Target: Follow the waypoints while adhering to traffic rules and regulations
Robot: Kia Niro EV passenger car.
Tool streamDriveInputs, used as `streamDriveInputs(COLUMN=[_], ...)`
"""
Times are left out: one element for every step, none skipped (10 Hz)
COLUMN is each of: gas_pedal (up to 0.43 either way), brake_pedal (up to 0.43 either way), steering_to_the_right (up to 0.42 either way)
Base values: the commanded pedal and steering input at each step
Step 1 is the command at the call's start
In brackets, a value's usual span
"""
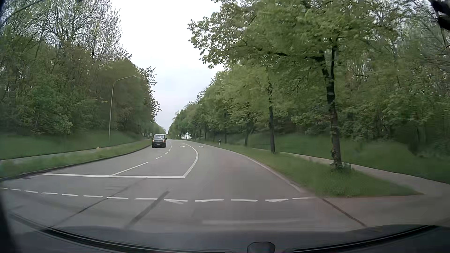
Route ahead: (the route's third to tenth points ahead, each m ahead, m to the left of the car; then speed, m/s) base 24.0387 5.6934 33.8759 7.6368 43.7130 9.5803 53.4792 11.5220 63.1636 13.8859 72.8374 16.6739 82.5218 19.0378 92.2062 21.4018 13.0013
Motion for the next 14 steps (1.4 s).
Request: streamDriveInputs(gas_pedal=[0.039, 0.039, 0.039, 0.039, 0.047, 0.047, 0.047, 0.047, 0.047, 0.047, 0.098, 0.157, 0.169, 0.169], brake_pedal=[0.0, 0.0, 0.0, 0.0, 0.0, 0.0, 0.0, 0.0, 0.0, 0.0, 0.0, 0.0, 0.0, 0.0], steering_to_the_right=[-0.039, -0.036, -0.033, -0.03, -0.03, -0.029, -0.026, -0.023, -0.022, -0.022, -0.022, -0.022, -0.022, -0.023])
